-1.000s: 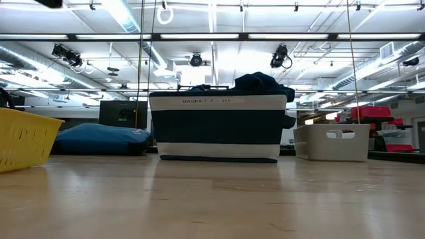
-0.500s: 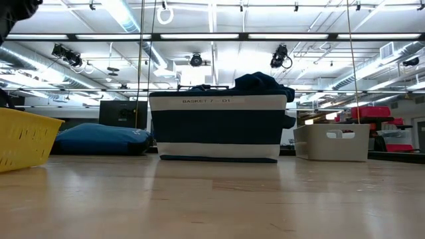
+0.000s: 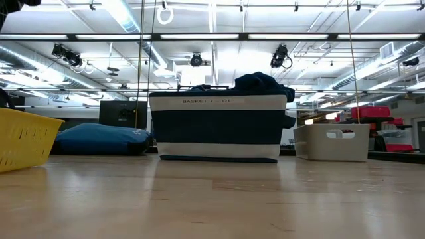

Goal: Pick & Place Medicine items
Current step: Return to Home Position

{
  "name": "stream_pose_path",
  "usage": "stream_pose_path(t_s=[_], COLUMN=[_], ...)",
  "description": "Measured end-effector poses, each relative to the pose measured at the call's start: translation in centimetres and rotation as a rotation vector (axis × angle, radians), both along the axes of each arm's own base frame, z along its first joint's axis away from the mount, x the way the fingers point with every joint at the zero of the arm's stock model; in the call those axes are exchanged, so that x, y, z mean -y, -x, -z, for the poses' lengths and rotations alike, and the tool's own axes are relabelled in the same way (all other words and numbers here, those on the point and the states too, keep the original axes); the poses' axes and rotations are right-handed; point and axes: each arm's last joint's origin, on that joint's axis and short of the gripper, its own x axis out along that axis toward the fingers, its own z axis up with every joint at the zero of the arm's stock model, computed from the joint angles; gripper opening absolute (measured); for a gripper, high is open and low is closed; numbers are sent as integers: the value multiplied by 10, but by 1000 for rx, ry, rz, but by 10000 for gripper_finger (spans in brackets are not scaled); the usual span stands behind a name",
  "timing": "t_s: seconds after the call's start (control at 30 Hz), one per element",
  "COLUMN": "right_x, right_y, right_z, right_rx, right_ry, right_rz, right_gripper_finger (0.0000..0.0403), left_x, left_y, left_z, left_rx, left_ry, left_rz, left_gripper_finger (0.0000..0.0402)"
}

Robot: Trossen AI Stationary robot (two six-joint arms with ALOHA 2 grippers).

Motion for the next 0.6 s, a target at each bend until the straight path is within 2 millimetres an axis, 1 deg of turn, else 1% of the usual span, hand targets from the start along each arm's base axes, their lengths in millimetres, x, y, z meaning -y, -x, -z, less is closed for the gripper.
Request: stream_pose_path(t_s=[0.07,0.13,0.17,0.23,0.27,0.3,0.37,0.47,0.53,0.6], right_x=[5,7,8,8,8,7,7,7,7,8], right_y=[3,4,4,4,4,5,5,10,15,25], right_z=[0,2,3,4,4,4,4,1,1,2], right_rx=[22,25,24,24,24,24,26,31,26,29], right_ry=[-13,-5,-2,13,14,13,16,39,82,101], right_rz=[36,85,92,85,69,49,33,55,73,77], right_gripper_finger=[20,20,20,20,20,20,20,11,5,5], left_x=[0,2,4,8,8,6,-2,-20,-35,-53], left_y=[0,1,1,1,-3,-9,-24,-44,-51,-51], left_z=[1,4,5,5,3,2,1,8,13,20], left_rx=[-6,-64,-63,-25,2,16,29,5,46,108], left_ry=[-8,74,56,-44,-56,-37,-4,-1,30,53], left_rz=[1,42,105,325,413,465,530,580,620,636], left_gripper_finger=[329,329,329,329,330,330,331,331,331,331])
